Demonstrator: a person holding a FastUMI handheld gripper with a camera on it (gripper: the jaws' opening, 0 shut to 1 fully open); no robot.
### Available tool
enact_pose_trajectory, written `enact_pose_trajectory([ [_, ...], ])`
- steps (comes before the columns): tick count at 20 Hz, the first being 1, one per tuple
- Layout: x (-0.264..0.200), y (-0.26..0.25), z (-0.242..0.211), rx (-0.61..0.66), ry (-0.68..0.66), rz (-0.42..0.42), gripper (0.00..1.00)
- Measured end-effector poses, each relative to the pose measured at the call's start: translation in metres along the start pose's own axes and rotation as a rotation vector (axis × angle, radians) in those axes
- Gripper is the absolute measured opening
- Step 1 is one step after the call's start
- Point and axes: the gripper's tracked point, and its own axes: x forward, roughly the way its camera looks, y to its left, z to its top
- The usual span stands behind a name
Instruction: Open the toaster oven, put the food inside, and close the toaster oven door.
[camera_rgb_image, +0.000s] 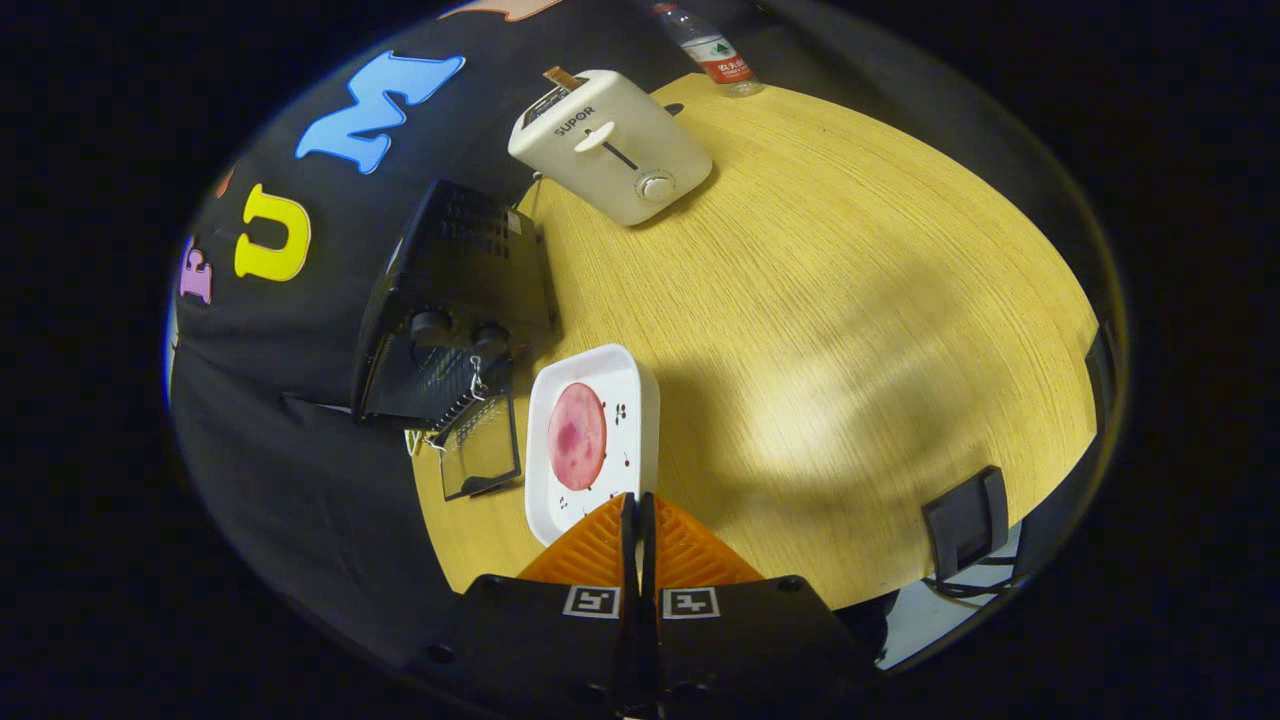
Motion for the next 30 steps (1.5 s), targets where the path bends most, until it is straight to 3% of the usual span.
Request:
enact_pose_trajectory([
  [7, -0.026, 0.045, -0.018, 0.06, -0.047, 0.12, 0.02],
  [16, -0.018, 0.124, -0.06, 0.051, -0.012, 0.22, 0.01],
  [23, 0.021, 0.177, -0.079, 0.035, 0.039, 0.267, 0.01],
  [30, 0.073, 0.199, -0.069, 0.077, 0.031, 0.252, 0.01],
])
